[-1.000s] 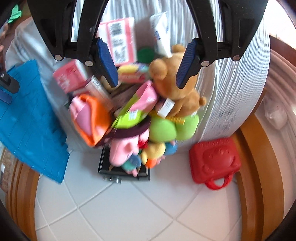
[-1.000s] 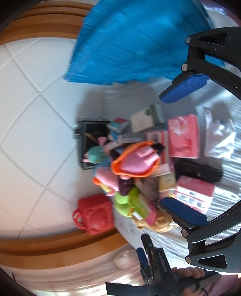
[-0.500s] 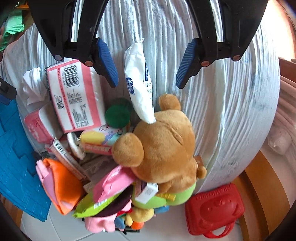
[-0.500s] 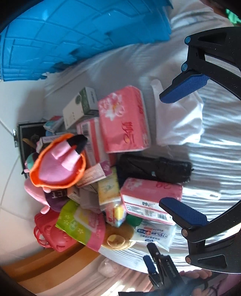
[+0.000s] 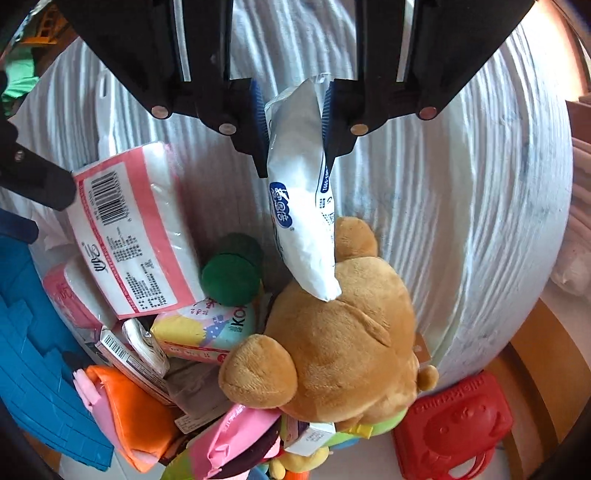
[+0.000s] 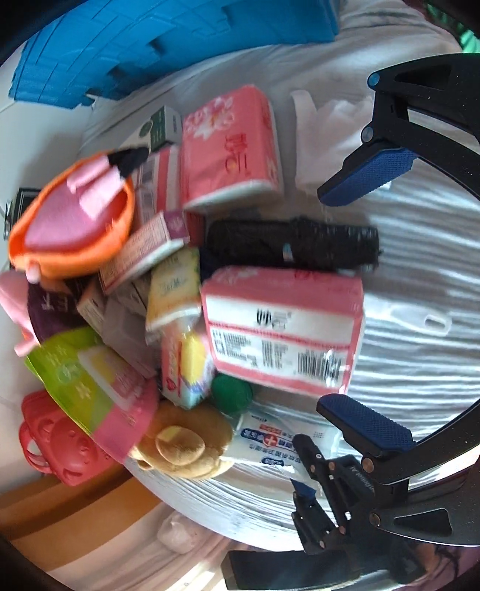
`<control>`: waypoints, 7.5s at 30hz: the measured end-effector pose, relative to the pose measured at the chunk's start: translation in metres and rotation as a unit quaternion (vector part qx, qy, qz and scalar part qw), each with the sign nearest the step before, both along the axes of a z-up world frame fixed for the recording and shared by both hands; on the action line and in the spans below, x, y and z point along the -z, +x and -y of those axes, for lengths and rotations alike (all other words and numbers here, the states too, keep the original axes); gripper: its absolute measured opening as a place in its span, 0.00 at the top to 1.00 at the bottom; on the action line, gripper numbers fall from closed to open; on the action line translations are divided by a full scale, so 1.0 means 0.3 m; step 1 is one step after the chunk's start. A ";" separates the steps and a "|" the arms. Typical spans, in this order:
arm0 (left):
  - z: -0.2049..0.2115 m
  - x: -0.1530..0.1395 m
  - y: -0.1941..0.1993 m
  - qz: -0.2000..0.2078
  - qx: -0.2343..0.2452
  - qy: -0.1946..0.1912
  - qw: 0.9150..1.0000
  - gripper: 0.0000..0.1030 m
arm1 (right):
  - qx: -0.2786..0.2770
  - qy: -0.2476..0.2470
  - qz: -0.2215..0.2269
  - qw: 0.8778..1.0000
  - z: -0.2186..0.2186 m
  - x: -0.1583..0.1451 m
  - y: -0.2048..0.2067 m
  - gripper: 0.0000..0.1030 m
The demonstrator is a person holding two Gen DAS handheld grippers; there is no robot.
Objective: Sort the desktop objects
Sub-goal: 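Grasp the pink-white tissue pack with the right tool while the left tool grasps a white wipes pack, then lift the tissue pack and wipes pack and carry both over the blue crate, then open both tools to drop the tissue pack and wipes pack into the crate, then move both tools back from the crate to the heap, then grasp the green-capped jar with the left tool while the right tool grasps a clear snack bag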
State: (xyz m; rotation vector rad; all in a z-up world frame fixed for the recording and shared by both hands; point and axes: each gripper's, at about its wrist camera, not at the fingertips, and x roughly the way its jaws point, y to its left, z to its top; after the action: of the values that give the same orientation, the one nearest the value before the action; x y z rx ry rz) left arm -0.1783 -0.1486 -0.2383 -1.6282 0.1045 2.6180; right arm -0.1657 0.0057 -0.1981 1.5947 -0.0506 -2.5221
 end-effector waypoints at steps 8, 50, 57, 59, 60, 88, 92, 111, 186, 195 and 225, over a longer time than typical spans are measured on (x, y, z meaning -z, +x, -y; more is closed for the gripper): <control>0.034 0.010 -0.005 0.000 0.021 0.014 1.000 0.77 | 0.002 0.047 0.020 0.999 0.157 0.090 -0.037 0.00; -0.117 -0.313 0.102 -0.133 0.066 0.005 0.989 0.80 | 0.001 0.018 -0.124 0.992 -0.032 -0.255 0.134 0.14; -0.245 -0.499 0.095 -0.213 0.080 0.017 0.974 0.80 | 0.023 0.026 -0.221 0.975 -0.128 -0.454 0.202 0.14; -0.293 -0.543 0.083 -0.234 0.088 0.020 0.968 0.80 | 0.036 0.027 -0.252 0.967 -0.189 -0.530 0.226 0.14; -0.327 -0.572 0.077 -0.245 0.093 0.022 0.965 0.80 | 0.041 0.028 -0.263 0.964 -0.214 -0.557 0.235 0.14; -1.565 -1.085 -0.391 -0.259 0.218 0.094 0.936 0.80 | 0.238 0.112 -0.356 0.897 -1.434 -1.044 -0.067 0.14; -1.706 -1.036 -0.503 -0.203 0.227 0.088 0.948 0.80 | 0.262 0.113 -0.330 0.900 -1.597 -1.013 -0.173 0.14; -1.906 -0.734 -0.662 -0.058 0.237 -0.002 0.970 0.79 | 0.276 0.165 -0.163 0.933 -1.778 -0.717 -0.395 0.46; -0.236 -0.551 -0.009 -0.168 -0.027 0.019 0.985 0.48 | 0.023 0.008 -0.253 0.967 -0.492 -0.615 0.142 0.00; -0.027 -0.323 -0.010 -0.109 -0.060 0.013 0.992 0.48 | 0.046 -0.018 -0.154 0.987 -0.435 -0.376 0.052 0.00; -0.122 0.103 -0.252 -0.033 -0.012 0.026 0.999 0.61 | -0.042 0.017 -0.063 0.997 -0.037 0.060 -0.262 0.34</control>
State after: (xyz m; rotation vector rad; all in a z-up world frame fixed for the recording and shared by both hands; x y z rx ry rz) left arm -0.2540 -0.1120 -0.2691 -1.5375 0.0210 2.6684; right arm -0.2444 0.0169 -0.2159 1.4144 0.0736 -2.5642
